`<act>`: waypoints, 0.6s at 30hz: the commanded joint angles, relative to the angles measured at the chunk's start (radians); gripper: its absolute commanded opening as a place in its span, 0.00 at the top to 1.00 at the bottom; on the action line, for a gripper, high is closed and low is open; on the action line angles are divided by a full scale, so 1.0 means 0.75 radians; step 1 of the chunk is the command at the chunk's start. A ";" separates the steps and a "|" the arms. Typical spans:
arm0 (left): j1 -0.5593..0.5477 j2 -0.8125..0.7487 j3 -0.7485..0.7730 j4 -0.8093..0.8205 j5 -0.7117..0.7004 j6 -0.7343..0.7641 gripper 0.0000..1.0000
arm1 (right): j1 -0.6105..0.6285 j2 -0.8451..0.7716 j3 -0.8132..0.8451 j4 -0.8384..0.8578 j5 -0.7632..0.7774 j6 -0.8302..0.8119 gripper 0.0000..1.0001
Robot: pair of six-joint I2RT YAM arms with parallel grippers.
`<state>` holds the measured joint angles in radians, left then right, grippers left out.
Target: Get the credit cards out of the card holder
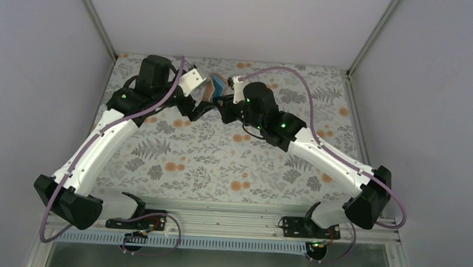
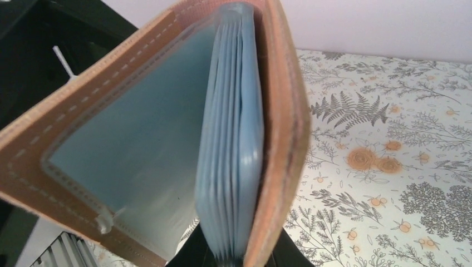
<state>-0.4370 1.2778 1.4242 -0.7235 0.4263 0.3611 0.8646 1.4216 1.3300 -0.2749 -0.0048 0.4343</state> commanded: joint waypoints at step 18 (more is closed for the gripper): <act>0.096 -0.147 0.115 -0.163 0.086 0.138 0.41 | -0.151 -0.243 -0.108 0.000 -0.520 -0.370 0.96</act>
<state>-0.3828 1.1767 1.4734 -0.8062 0.4145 0.4431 0.7757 1.2663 1.2636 -0.2813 -0.2787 0.2298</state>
